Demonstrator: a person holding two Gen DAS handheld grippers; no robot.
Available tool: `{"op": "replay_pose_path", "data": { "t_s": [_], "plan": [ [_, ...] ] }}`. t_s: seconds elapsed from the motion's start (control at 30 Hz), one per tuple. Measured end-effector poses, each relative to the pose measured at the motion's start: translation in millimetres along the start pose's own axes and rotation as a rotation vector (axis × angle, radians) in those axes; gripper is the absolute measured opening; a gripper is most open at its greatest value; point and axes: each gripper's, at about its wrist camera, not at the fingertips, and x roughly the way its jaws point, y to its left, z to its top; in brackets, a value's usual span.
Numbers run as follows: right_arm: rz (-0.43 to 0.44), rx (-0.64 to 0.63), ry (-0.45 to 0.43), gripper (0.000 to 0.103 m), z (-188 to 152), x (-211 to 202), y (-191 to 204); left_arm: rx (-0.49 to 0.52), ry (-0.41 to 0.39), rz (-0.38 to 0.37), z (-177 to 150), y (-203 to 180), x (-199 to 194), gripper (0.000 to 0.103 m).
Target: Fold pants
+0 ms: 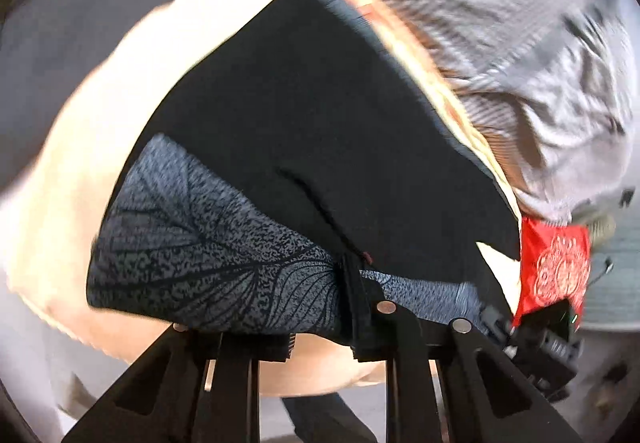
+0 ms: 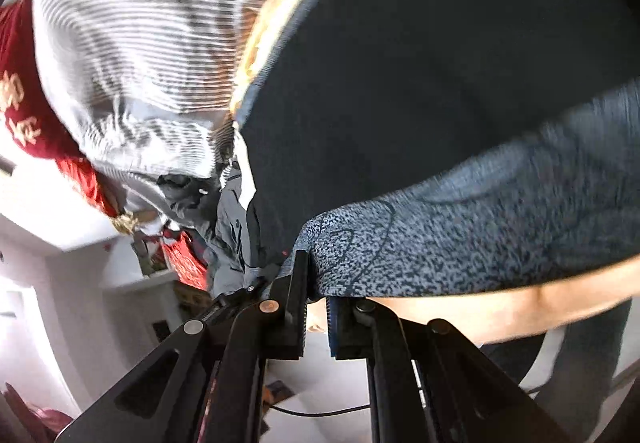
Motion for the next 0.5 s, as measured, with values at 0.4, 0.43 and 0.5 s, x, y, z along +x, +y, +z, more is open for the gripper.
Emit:
{"op": "replay_pose_path", "data": {
  "t_s": [0.4,0.43,0.5],
  "plan": [
    [-0.074,-0.104,0.154,0.009,162.3,38.1,46.3,0.042,-0.125,0.078,138.5,-70.7,36.0,0.021],
    [-0.078,-0.1,0.164,0.009,173.6,44.1,45.4,0.038,-0.129,0.095,148.1,-71.0,44.9,0.021],
    [-0.092,-0.094,0.19,0.011,202.0,61.9,41.2,0.029,-0.145,0.145,166.8,-75.0,67.6,0.022]
  ]
}}
